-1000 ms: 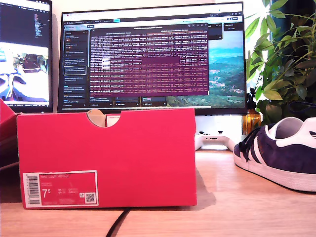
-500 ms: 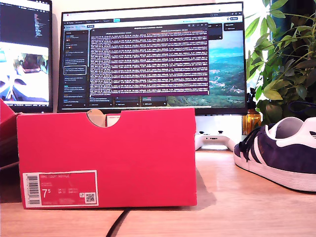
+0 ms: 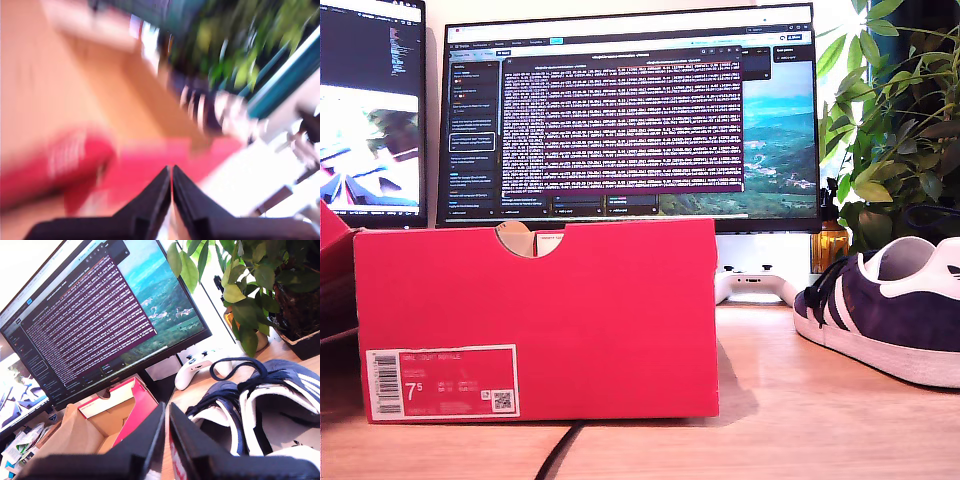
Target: Pack the blue shoes by picking the first shoe and placing it inside the red shoebox, left side, then picking and rotating the second shoe and placing it in the shoebox
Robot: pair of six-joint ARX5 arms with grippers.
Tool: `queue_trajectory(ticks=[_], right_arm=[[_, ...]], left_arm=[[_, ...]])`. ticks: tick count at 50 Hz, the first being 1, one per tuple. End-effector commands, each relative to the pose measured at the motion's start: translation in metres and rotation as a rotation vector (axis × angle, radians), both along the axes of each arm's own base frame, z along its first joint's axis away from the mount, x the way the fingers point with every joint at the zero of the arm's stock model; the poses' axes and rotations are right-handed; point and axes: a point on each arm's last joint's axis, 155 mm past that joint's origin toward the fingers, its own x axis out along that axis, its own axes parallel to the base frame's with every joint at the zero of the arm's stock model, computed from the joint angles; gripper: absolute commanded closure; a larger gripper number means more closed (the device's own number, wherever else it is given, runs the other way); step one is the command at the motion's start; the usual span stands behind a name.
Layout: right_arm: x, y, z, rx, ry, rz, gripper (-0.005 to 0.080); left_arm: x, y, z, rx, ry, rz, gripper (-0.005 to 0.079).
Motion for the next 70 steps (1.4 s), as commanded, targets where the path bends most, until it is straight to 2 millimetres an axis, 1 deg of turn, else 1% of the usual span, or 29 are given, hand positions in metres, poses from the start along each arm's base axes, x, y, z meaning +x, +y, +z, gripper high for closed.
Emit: queue_trajectory(ticks=[1, 4, 5, 8, 11, 16, 21, 25, 28, 34, 41, 45, 52, 57, 59, 61, 62, 67, 70], right_arm=[[0.001, 0.002, 0.000, -0.007, 0.002, 0.010, 0.0763], [0.001, 0.002, 0.004, -0.036, -0.004, 0.008, 0.0763], [0.001, 0.002, 0.006, -0.036, -0.007, 0.008, 0.0763], [0.001, 0.001, 0.016, -0.063, -0.020, 0.002, 0.0763], [0.002, 0.000, 0.028, -0.121, -0.040, -0.012, 0.0763], [0.005, -0.001, 0.046, -0.200, -0.040, -0.020, 0.0763], [0.013, -0.001, 0.054, -0.248, 0.017, -0.014, 0.0763], [0.021, 0.000, 0.059, -0.283, 0.071, 0.000, 0.0763], [0.027, 0.002, 0.059, -0.286, 0.121, 0.022, 0.0763], [0.038, 0.012, 0.046, -0.292, 0.250, 0.101, 0.0763], [0.046, 0.030, 0.023, -0.296, 0.396, 0.193, 0.0763], [0.049, 0.042, 0.011, -0.314, 0.462, 0.246, 0.0763], [0.052, 0.060, 0.002, -0.329, 0.558, 0.315, 0.0758], [0.055, 0.068, 0.003, -0.349, 0.605, 0.337, 0.0727], [0.058, 0.067, 0.002, -0.363, 0.628, 0.322, 0.0700], [0.060, 0.066, 0.002, -0.373, 0.645, 0.313, 0.0647], [0.061, 0.066, 0.001, -0.377, 0.658, 0.309, 0.0604], [0.065, 0.068, -0.008, -0.387, 0.724, 0.318, 0.0326], [0.067, 0.069, -0.017, -0.393, 0.770, 0.325, 0.0216]], left_arm=[[0.004, 0.005, -0.020, 0.019, 0.065, 0.050, 0.0762], [0.006, 0.012, -0.030, 0.032, 0.110, 0.102, 0.0762], [0.009, 0.017, -0.034, 0.048, 0.119, 0.136, 0.0762], [0.013, 0.024, -0.041, 0.050, 0.160, 0.187, 0.0762], [0.014, 0.027, -0.045, 0.057, 0.179, 0.209, 0.0762], [0.016, 0.031, -0.057, 0.070, 0.244, 0.242, 0.0762], [0.014, 0.032, -0.071, 0.087, 0.314, 0.249, 0.0762], [0.017, 0.030, -0.073, 0.088, 0.326, 0.250, 0.0762], [0.022, 0.029, -0.070, 0.079, 0.314, 0.253, 0.0762], [0.033, 0.026, -0.062, 0.056, 0.286, 0.260, 0.0762], [0.037, 0.022, -0.070, 0.072, 0.317, 0.249, 0.0762], [0.039, 0.016, -0.073, 0.075, 0.321, 0.229, 0.0762], [0.047, 0.003, -0.070, 0.066, 0.298, 0.194, 0.0762], [0.048, -0.005, -0.074, 0.071, 0.300, 0.170, 0.0762], [0.049, -0.007, -0.076, 0.073, 0.301, 0.162, 0.0762], [0.049, -0.010, -0.078, 0.076, 0.303, 0.155, 0.0762], [0.049, -0.011, -0.079, 0.077, 0.306, 0.152, 0.0762], [0.049, -0.015, -0.084, 0.085, 0.314, 0.136, 0.0762], [0.048, -0.017, -0.087, 0.091, 0.323, 0.131, 0.0762]])
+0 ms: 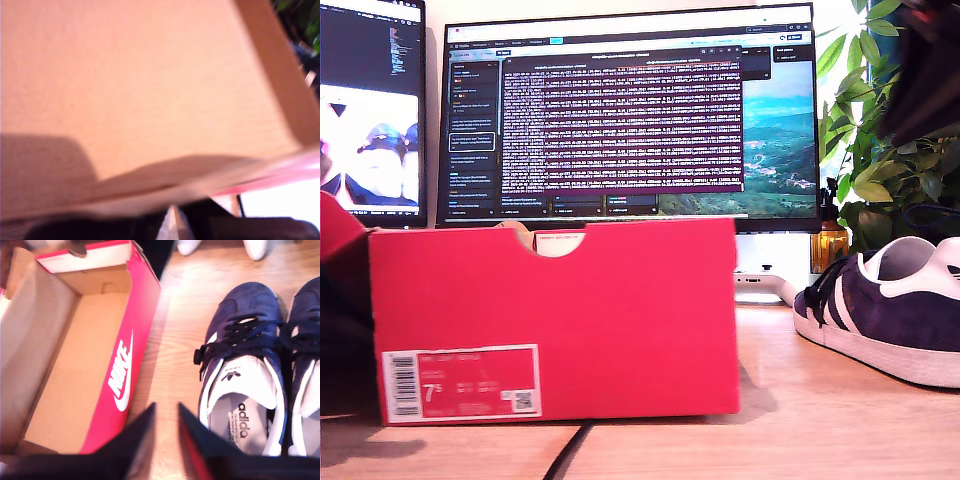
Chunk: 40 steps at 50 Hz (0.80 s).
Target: Pack the blue shoes by picking the first shoe and placing it inside the red shoebox, left side, then picking and rotating the second shoe and placing it in the shoebox
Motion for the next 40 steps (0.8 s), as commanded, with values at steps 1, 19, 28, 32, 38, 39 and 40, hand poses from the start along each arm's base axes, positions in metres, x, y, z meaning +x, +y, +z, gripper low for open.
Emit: queue_trajectory(ticks=[1, 19, 28, 32, 38, 39, 40], right_arm=[[0.001, 0.003, -0.019, -0.022, 0.074, 0.008, 0.0188], [0.004, 0.016, -0.071, -0.156, 0.243, 0.086, 0.0109], [0.003, 0.012, -0.091, -0.207, 0.298, 0.090, 0.0109], [0.002, 0.011, -0.101, -0.217, 0.326, 0.091, 0.0109], [0.002, 0.008, -0.116, -0.248, 0.366, 0.096, 0.0109], [0.001, 0.008, -0.118, -0.253, 0.370, 0.103, 0.0109], [0.001, 0.008, -0.121, -0.257, 0.375, 0.108, 0.0109]], left_arm=[[-0.006, -0.001, -0.010, 0.006, 0.020, -0.011, 0.0762], [-0.006, -0.001, -0.012, 0.008, 0.022, -0.011, 0.0762], [-0.005, 0.000, -0.012, 0.012, 0.021, -0.004, 0.0762], [-0.005, 0.000, -0.012, 0.011, 0.020, -0.004, 0.0762], [-0.005, 0.000, -0.012, 0.012, 0.021, -0.004, 0.0762], [-0.005, 0.000, -0.012, 0.012, 0.022, -0.004, 0.0762], [-0.005, 0.000, -0.012, 0.012, 0.022, -0.004, 0.0762]])
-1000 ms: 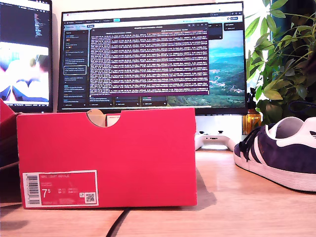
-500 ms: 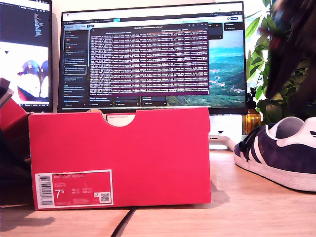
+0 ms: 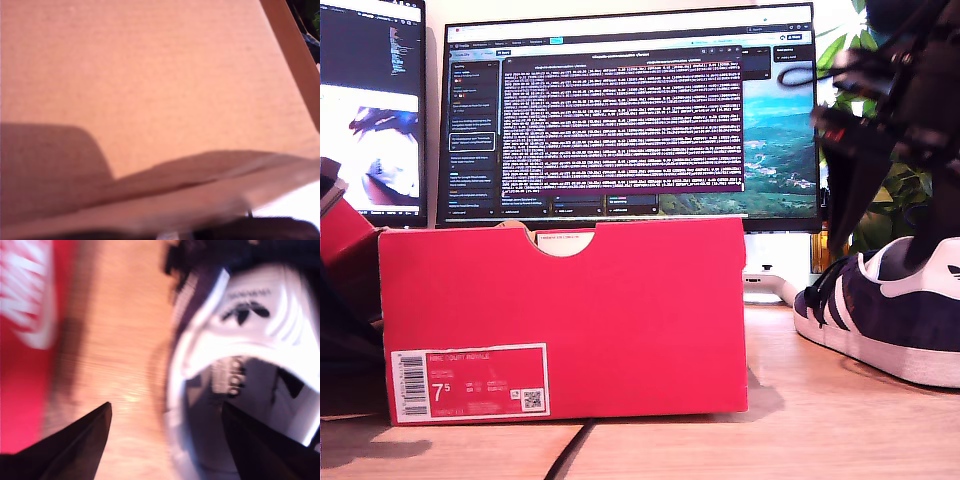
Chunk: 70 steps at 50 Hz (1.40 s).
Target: Pack the blue shoes by picking the first shoe and placing it inside the red shoebox, left side, then picking and rotating the second shoe and placing it in the shoebox
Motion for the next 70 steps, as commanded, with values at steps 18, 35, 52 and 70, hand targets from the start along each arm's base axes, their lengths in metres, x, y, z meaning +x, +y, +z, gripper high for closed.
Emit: queue_trajectory(ticks=[18, 35, 52, 70], right_arm=[[0.009, 0.002, -0.027, -0.027, 0.039, 0.039, 0.0455], [0.028, 0.008, -0.019, -0.002, -0.036, 0.028, 0.0765], [0.046, 0.016, 0.014, 0.037, -0.065, -0.007, 0.0765], [0.061, 0.040, 0.079, 0.139, -0.092, -0.022, 0.0765]], left_arm=[[-0.006, 0.001, -0.009, 0.007, 0.017, -0.005, 0.0762], [-0.007, 0.002, -0.010, 0.010, 0.025, -0.005, 0.0762], [-0.008, 0.002, -0.012, 0.013, 0.030, -0.005, 0.0762], [-0.013, 0.004, -0.020, 0.030, 0.065, -0.005, 0.0762]])
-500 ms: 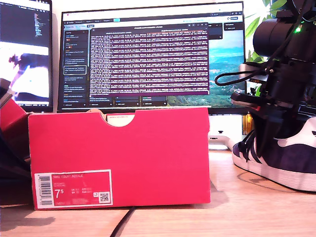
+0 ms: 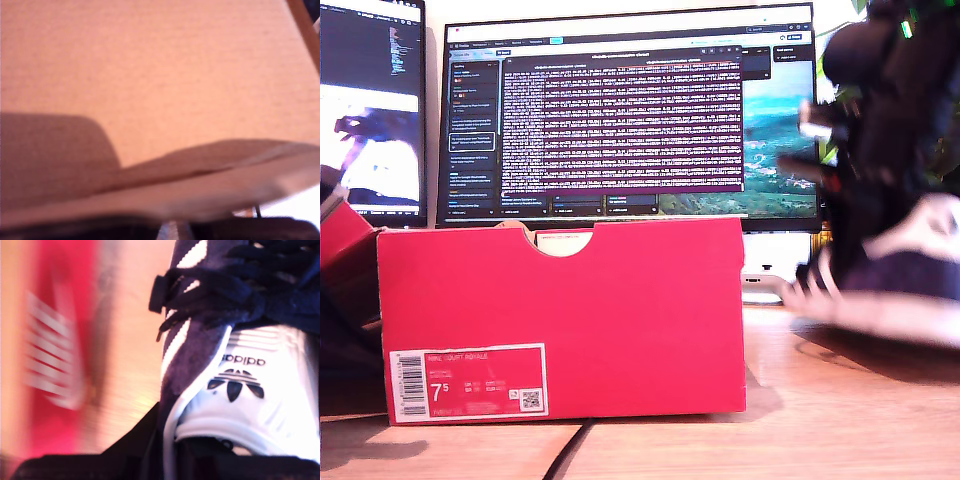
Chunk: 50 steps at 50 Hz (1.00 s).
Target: Pack the blue shoes by picking the first shoe and placing it inside the red shoebox, left side, then picking and rotating the second shoe and placing it in the shoebox
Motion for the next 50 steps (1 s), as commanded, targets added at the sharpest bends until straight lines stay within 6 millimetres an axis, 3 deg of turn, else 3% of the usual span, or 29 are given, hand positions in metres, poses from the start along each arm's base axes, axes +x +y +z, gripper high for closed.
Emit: queue_trajectory(ticks=[1, 12, 25, 43, 50], right_arm=[[0.009, 0.013, 0.026, 0.040, -0.056, 0.007, 0.0765], [0.014, 0.047, 0.066, 0.179, -0.085, 0.006, 0.0765], [0.004, 0.106, 0.105, 0.361, -0.098, 0.067, 0.0765], [-0.017, 0.191, 0.149, 0.560, -0.182, 0.163, 0.0765], [-0.019, 0.209, 0.157, 0.579, -0.227, 0.158, 0.0765]], left_arm=[[-0.008, 0.002, -0.011, 0.012, 0.028, -0.005, 0.0762], [-0.008, 0.002, -0.012, 0.014, 0.032, -0.005, 0.0762], [-0.007, 0.005, -0.012, 0.023, 0.028, 0.010, 0.0762], [-0.007, 0.005, -0.012, 0.023, 0.028, 0.010, 0.0762], [-0.006, 0.005, -0.012, 0.023, 0.028, 0.010, 0.0762]])
